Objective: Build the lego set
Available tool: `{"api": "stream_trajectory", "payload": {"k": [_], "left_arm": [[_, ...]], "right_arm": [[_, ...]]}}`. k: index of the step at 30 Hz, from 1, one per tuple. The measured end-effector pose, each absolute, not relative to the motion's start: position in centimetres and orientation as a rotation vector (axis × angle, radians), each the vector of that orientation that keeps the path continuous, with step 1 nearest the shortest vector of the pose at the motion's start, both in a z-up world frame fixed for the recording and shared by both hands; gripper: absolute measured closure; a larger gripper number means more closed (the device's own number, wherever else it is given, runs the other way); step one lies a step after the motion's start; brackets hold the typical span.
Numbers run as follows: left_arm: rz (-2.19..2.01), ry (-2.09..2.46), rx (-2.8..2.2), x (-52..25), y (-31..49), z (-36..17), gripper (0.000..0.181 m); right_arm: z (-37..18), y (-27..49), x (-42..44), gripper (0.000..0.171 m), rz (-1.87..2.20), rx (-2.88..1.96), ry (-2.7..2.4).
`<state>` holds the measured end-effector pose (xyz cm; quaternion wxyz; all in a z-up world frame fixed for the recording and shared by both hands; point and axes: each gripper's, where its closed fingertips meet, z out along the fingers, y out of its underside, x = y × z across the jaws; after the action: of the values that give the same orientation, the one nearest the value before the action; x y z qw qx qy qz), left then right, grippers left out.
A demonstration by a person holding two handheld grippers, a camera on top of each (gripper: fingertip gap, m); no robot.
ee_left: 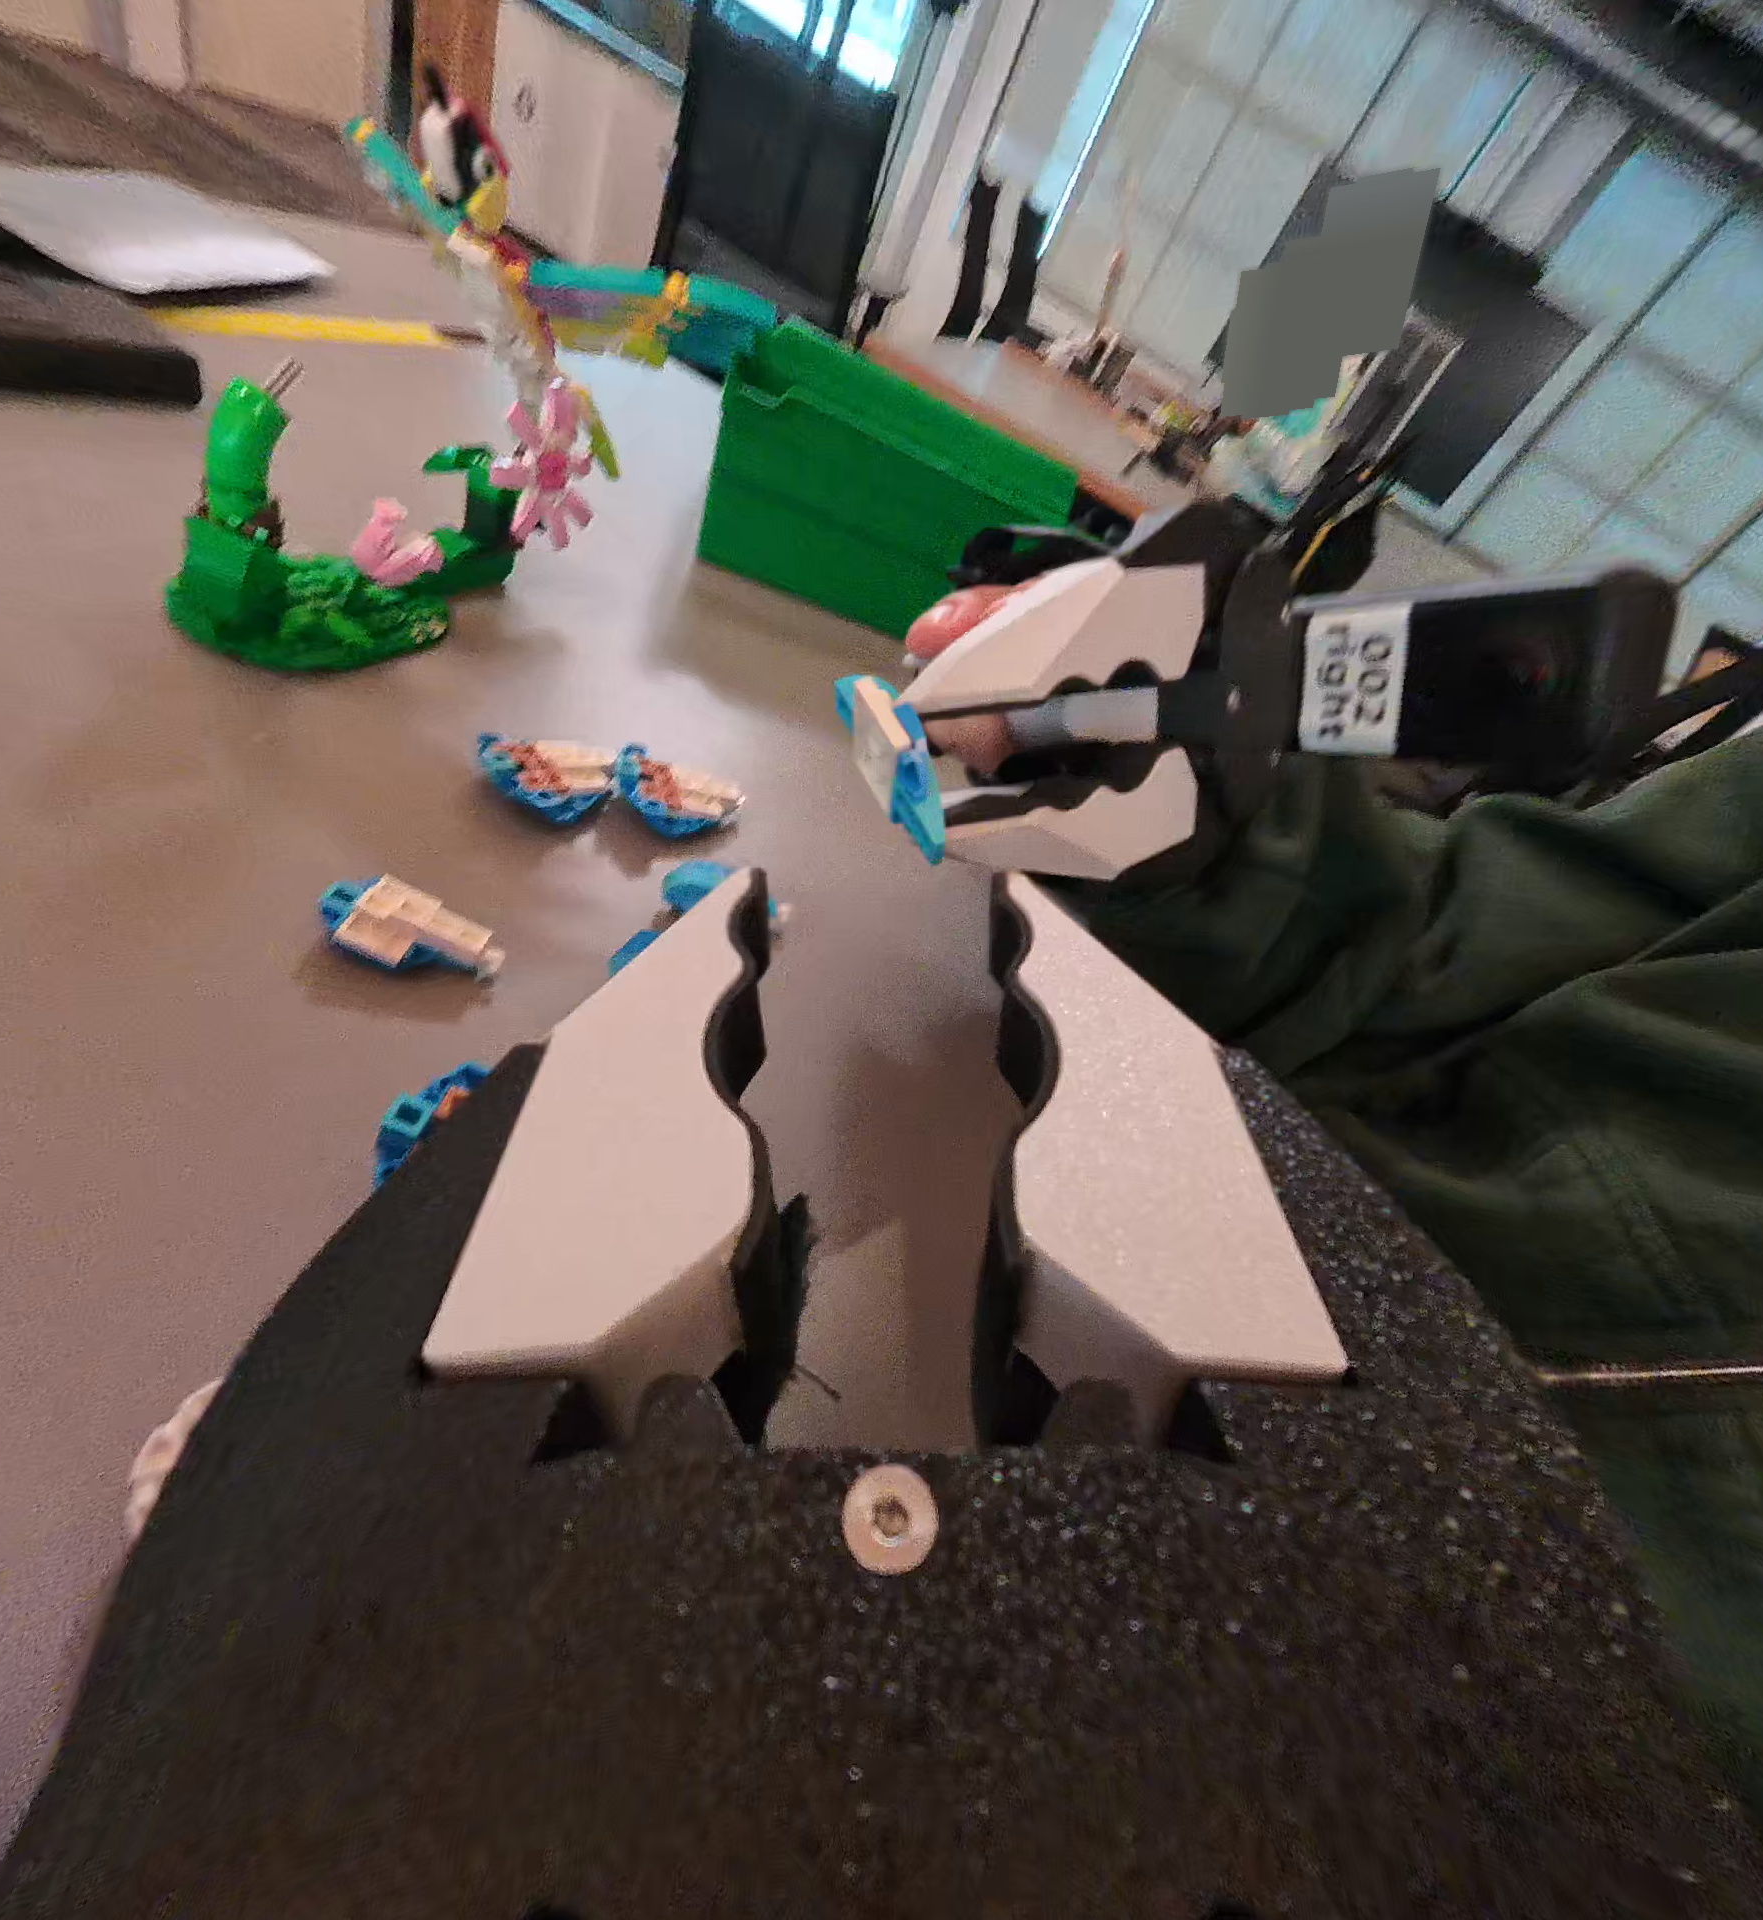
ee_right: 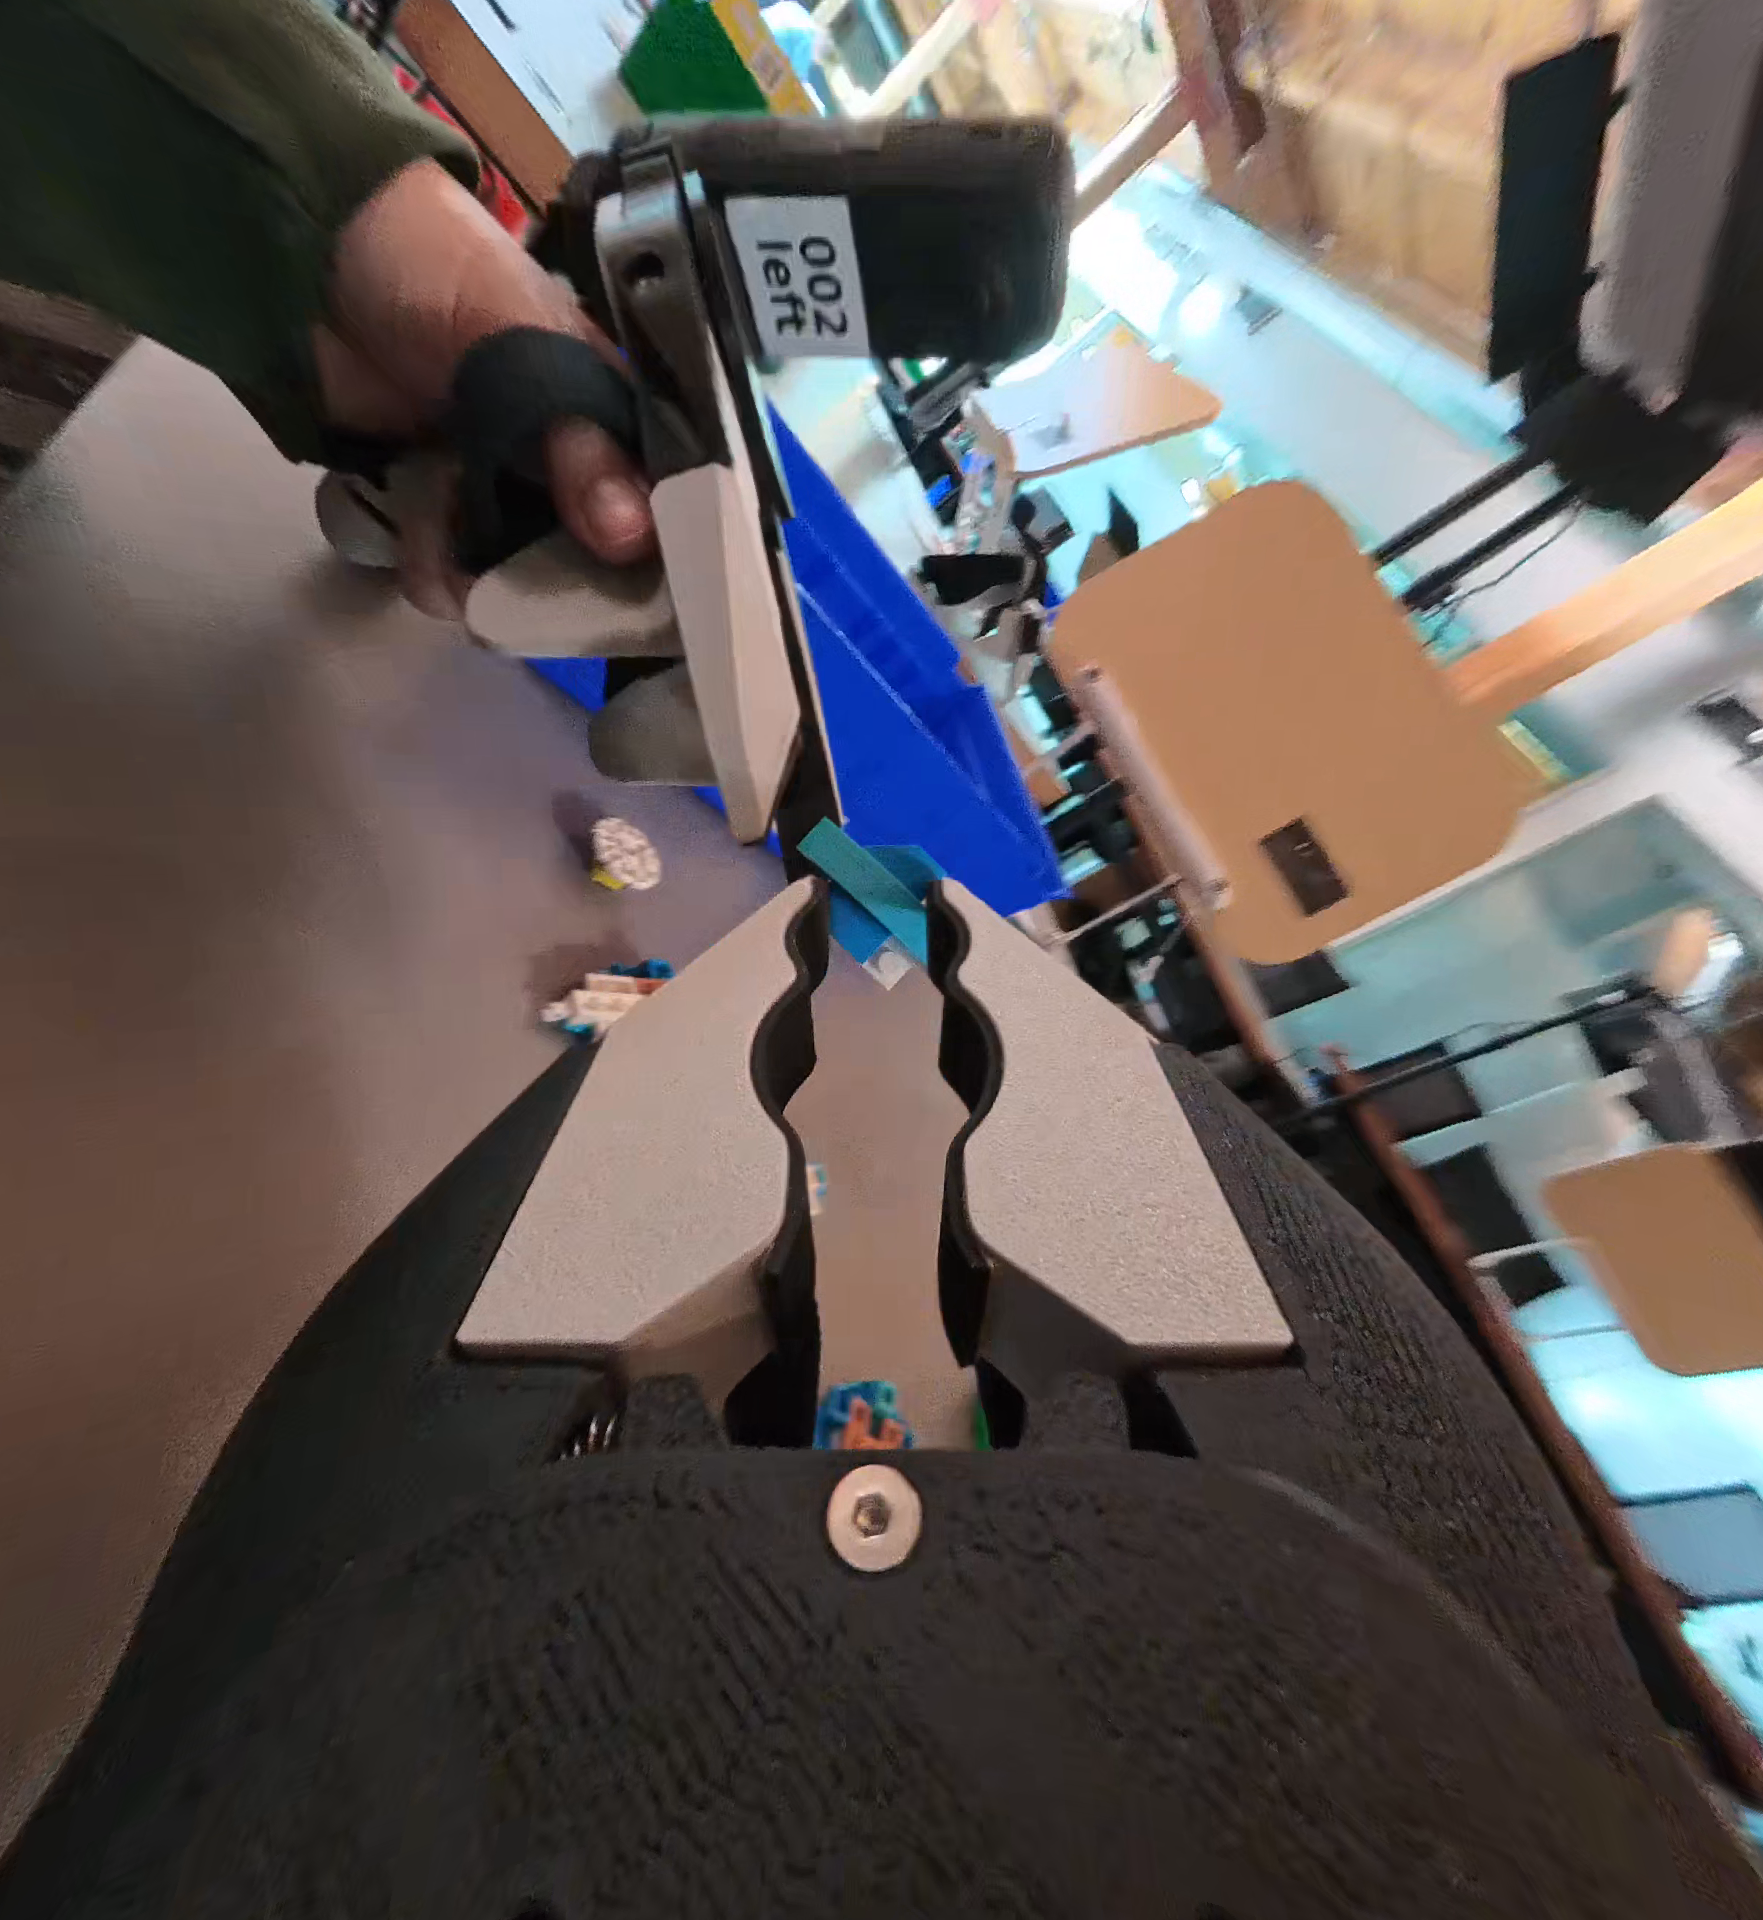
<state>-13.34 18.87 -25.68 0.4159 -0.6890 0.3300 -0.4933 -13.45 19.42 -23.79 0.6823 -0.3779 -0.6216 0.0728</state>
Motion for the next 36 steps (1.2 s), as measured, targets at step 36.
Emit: {"api": "stream_trajectory", "payload": {"k": [36], "left_arm": [[-0.223, 1.152, -1.012, -11.5, 17.4, -23.2, 0.177]], "right_arm": [[-21.8, 18.0, -11.1, 0.165, 1.485, -1.333, -0.874]]}}
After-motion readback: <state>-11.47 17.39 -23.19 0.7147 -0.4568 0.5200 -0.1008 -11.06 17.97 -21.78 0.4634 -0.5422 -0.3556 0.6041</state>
